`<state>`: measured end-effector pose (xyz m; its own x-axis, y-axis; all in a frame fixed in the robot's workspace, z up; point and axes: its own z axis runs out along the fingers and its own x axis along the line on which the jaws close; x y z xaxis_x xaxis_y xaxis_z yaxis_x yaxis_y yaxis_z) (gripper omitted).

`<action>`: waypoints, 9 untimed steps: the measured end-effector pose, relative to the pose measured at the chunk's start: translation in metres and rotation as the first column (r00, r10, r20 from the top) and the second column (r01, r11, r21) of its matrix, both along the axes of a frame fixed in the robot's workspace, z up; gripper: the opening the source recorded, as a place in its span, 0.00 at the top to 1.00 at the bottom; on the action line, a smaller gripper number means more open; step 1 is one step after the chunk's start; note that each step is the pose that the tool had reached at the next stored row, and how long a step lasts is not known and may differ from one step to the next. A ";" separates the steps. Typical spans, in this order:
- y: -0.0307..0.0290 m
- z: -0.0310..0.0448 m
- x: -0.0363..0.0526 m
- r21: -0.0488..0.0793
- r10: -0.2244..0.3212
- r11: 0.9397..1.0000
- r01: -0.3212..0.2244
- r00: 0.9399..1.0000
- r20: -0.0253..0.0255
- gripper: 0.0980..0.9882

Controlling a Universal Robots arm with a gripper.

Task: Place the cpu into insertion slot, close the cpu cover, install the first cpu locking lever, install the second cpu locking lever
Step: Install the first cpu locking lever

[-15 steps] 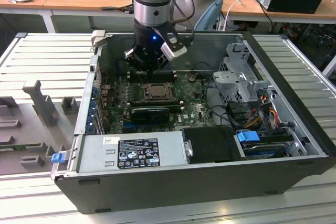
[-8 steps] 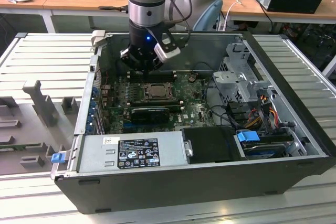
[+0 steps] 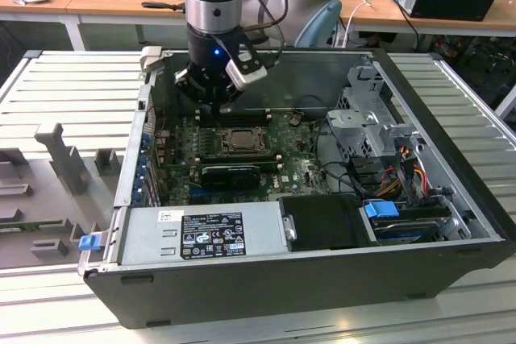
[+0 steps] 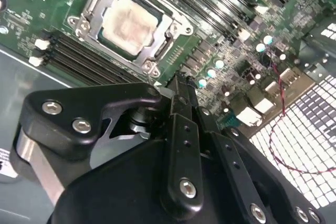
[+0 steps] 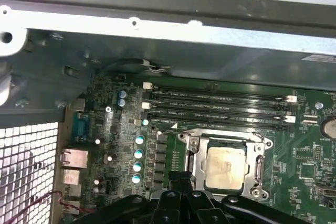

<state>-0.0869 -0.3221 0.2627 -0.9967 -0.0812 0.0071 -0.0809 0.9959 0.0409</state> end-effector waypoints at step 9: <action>0.0101 -0.0011 -0.0197 0.002 -0.001 1.000 0.001 1.000 0.000 0.99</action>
<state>-0.1066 -0.3120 0.2616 -0.9967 -0.0804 0.0070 -0.0800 0.9959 0.0430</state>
